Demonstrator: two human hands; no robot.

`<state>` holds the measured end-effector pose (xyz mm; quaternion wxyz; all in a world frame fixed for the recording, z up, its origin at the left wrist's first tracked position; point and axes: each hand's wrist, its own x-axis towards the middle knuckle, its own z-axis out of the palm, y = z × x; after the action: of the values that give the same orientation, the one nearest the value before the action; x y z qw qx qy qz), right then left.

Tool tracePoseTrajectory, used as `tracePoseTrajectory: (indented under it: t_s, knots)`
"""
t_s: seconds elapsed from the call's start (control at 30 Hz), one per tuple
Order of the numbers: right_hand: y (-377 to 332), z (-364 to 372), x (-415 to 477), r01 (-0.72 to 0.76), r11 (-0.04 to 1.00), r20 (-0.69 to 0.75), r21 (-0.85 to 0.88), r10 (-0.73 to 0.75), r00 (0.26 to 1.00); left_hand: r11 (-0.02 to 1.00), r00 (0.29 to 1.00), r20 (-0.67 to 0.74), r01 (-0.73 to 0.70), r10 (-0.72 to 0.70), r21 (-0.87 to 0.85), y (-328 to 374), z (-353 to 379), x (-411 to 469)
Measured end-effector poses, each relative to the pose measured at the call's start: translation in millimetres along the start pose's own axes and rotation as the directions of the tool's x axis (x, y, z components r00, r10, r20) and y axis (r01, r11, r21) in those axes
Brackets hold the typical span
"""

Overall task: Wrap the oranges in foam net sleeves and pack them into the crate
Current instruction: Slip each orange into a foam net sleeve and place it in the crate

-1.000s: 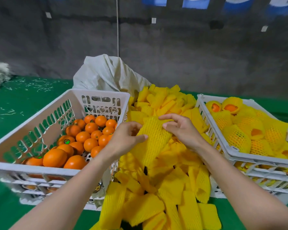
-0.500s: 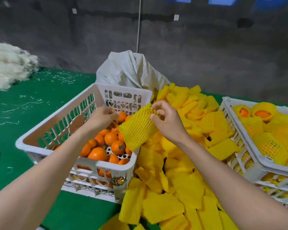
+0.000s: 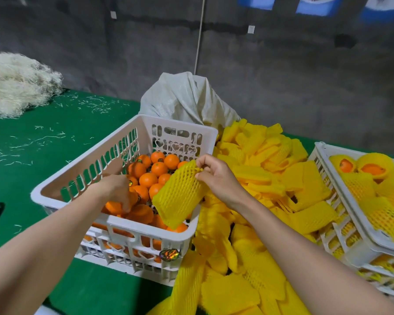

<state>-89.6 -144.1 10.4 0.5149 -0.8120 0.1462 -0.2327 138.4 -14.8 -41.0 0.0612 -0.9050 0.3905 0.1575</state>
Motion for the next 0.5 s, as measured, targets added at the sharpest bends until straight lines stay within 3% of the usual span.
tracePoseTrajectory:
  t_s: [0.07,0.1,0.17,0.2,0.27,0.37,0.5]
  knots:
    - [-1.1,-2.4,-3.5,-0.031,0.997,-0.002,0.075,0.032,0.999,0.936,0.997,-0.072,-0.055,0.032,-0.349,1.1,-4.2,-3.4]
    - [-1.9,-4.6,-6.0,-0.045,0.992,-0.01,0.114,0.047,0.999,0.797,0.996,-0.067,-0.094,0.067,-0.596,4.3,-8.5,-7.9]
    - [-2.9,-10.2,-12.0,-0.077,0.976,-0.021,0.205,0.083,0.996,0.382,0.975,-0.055,-0.136,0.216,-0.914,14.8,-17.5,-21.6]
    - [-3.4,-13.3,-15.4,-0.097,0.961,-0.018,0.258,0.106,0.994,0.249,0.955,-0.102,-0.174,0.28,-0.953,22.5,-21.2,-29.8]
    - [-3.2,-19.7,-22.8,-0.134,0.93,0.002,0.343,0.141,0.99,0.098,0.909,-0.204,-0.255,0.364,-0.962,41.6,-26.5,-45.2]
    - [-4.5,-28.5,-34.6,-0.164,0.862,0.054,0.48,0.157,0.986,-0.021,0.861,-0.265,-0.284,0.435,-0.959,69.5,-32.8,-62.8]
    - [-7.4,-41.1,-50.8,-0.165,0.807,0.075,0.567,0.149,0.986,-0.167,0.822,-0.258,-0.2,0.507,-0.966,99.6,-29.5,-77.3]
